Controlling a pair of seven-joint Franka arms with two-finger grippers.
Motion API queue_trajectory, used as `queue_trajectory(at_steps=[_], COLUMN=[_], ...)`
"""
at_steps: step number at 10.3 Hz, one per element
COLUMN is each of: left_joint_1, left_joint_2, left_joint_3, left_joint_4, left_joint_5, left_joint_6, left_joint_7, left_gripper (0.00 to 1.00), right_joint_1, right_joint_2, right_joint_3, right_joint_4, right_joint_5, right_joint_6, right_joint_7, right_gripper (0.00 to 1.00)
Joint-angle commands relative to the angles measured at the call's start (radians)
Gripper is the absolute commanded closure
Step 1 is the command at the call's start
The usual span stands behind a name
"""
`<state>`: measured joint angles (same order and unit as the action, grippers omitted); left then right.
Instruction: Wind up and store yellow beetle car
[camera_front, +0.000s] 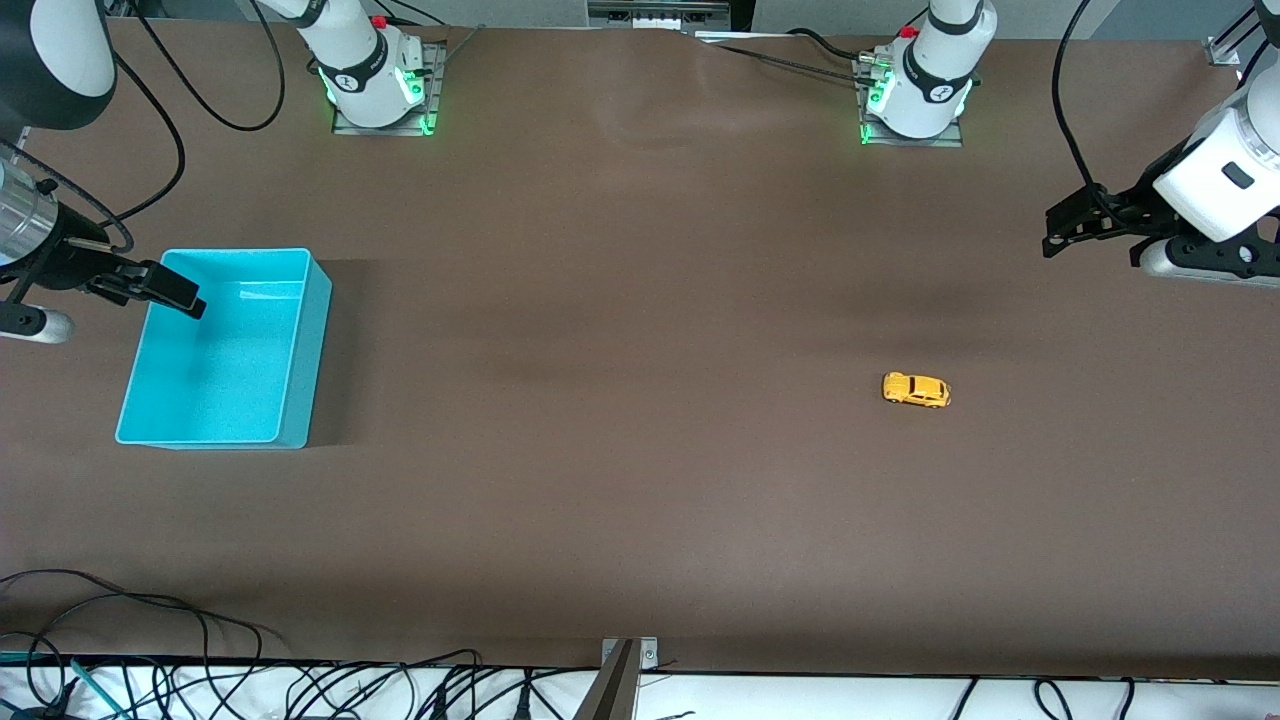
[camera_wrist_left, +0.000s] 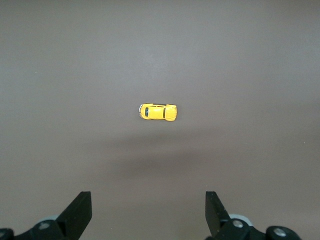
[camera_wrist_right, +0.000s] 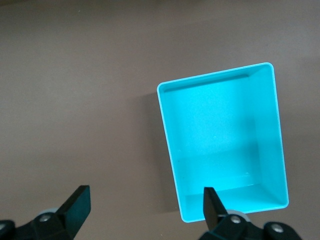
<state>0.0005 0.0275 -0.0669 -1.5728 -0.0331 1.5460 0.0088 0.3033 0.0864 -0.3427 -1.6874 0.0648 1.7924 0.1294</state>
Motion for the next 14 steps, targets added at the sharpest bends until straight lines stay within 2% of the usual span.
queue_trajectory(at_steps=[1, 14], left_joint_1=[0.004, 0.003], left_joint_2=[0.009, 0.009], left_joint_3=[-0.005, -0.007], left_joint_4=[0.027, 0.025], left_joint_5=[0.013, 0.016], left_joint_6=[-0.023, -0.023], left_joint_7=[-0.004, -0.001], left_gripper=[0.0, 0.0], right_joint_1=[-0.006, -0.007], right_joint_2=[0.006, 0.006], right_joint_3=[0.001, 0.001], right_joint_4=[0.02, 0.023], right_joint_5=[0.023, 0.015], right_joint_6=[-0.011, -0.022], right_joint_7=[-0.004, -0.002], right_gripper=[0.0, 0.0])
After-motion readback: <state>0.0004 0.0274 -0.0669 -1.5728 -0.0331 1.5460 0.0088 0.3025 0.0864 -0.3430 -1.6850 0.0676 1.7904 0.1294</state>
